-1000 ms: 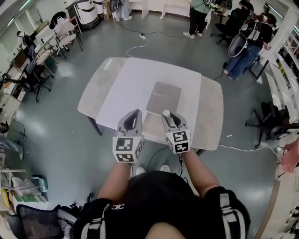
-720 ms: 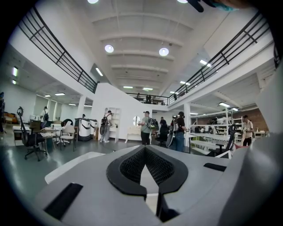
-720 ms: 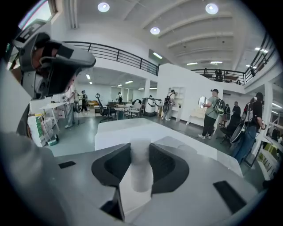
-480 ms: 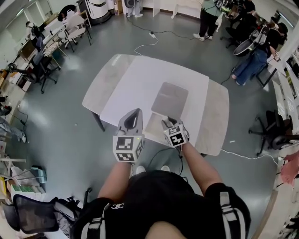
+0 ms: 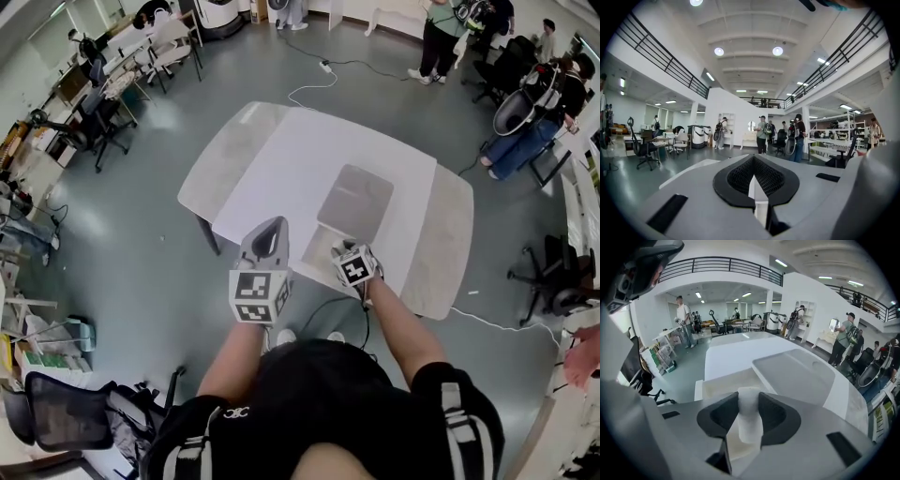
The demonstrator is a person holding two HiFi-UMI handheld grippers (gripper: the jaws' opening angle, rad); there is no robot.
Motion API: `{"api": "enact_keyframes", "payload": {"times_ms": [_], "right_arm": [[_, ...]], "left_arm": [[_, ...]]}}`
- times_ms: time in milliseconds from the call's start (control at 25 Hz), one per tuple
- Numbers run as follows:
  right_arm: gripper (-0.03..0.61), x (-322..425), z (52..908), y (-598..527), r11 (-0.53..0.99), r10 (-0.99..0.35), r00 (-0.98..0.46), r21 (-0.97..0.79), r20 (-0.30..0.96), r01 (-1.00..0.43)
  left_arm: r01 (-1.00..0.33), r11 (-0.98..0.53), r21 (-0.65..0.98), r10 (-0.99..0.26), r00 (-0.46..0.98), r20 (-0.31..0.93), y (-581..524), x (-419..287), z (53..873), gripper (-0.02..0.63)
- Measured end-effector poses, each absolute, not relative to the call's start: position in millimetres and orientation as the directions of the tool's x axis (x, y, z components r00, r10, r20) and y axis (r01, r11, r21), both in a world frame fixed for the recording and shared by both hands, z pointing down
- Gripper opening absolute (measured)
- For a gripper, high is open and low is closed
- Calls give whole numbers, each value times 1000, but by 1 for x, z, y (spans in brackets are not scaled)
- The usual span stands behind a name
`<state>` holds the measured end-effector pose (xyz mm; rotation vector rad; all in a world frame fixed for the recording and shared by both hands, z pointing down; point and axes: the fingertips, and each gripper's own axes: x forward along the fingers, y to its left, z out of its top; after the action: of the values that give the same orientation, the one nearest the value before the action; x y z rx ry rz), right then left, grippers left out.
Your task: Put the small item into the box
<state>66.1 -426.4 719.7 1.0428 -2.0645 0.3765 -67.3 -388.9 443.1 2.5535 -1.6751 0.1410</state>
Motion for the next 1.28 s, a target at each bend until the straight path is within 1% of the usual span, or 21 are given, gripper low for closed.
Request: {"api": "enact_keyframes", "payload": {"times_ms": [80,280,440,520,600,680,840,1000,1160,1200,1280], "right_arm": [[124,65,738,-420,628,-502,-354,51,789,-776],[124,65,755,-415,645,-439,-317,50,840,-762],[124,55,746,-430,686,-478,-327,114,816,-719],[124,53,745,-430,692,-472,-320,120,822,-712],[134,51,746,-430,696,-461,-321,112,827,-709],[157,49,750,-430,702,-448,-330,98,831,-706],[169,57,764,-417,679,-386,-302,47,872,-733],[169,54,753,-418,671,-415,-334,36,846,-741],[168,50,731,-423,658,-484,-369,52,794,-751],[163,50,725,-424,652,-502,-373,58,780,-756],[134,52,705,-429,635,-556,-377,85,741,-768]], "left_arm": [[-920,-391,21,-912,390,126,-389,-70,444,12],[-925,-380,22,-916,379,132,-387,-74,444,12],[-927,-374,21,-918,373,132,-387,-75,445,12],[-929,-370,22,-920,370,133,-385,-78,445,12],[-930,-366,22,-921,365,135,-385,-81,446,12],[-932,-362,21,-923,361,136,-385,-83,447,12],[-933,-358,19,-924,358,136,-386,-87,447,12],[-930,-368,20,-921,367,133,-386,-85,447,12],[-924,-382,23,-915,382,131,-385,-82,449,12],[-922,-386,23,-913,386,130,-385,-81,449,12],[-919,-394,25,-910,394,128,-385,-79,449,12]]}}
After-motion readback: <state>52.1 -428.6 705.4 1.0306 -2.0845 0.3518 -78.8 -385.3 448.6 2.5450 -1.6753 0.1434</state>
